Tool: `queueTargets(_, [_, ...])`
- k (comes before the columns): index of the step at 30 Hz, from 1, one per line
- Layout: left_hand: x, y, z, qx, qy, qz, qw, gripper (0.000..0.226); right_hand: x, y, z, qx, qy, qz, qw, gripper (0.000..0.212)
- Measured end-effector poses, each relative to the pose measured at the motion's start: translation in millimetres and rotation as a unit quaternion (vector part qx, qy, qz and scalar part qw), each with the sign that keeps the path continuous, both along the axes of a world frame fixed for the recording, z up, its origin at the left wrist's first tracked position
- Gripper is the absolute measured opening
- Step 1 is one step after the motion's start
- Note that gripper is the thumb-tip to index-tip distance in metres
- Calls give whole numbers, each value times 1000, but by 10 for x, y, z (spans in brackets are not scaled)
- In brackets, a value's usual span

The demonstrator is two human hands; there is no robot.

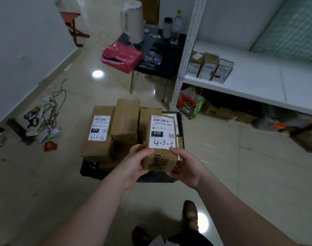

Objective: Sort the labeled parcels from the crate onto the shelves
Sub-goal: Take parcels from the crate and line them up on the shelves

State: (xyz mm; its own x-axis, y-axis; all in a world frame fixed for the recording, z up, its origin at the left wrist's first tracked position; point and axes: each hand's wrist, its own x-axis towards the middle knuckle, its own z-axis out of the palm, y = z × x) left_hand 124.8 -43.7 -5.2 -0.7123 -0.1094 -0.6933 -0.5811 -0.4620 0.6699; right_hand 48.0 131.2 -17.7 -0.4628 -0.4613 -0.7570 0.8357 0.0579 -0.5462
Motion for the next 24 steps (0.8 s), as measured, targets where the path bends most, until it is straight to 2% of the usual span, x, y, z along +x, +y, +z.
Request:
queueTargets(5, [-340,357,216,-30,28,-48,998,46,-286,422,181,-19,19,-30,999,39])
queueTargets(9, [-565,647,369,-53,39,-69,995,43,-576,681,338,-16,43,9,999,55])
queueTargets(13, [-876,1068,524,-72,49,-85,993,59,-891,1072,489,-9,79,55,995,54])
queueTargets(17, [-1238,1580,659,-88,60,-87,991,71,-1246,1599,575,6,110,81,991,64])
queueTargets(21, [-1592,2063,724,-92,74,-110,987,56,-1585,2118,647,25,140,77,987,64])
queueTargets(24, [-1842,2383,714,-117,82,-121,982,62,-1805,2446,670,24,158,69,985,62])
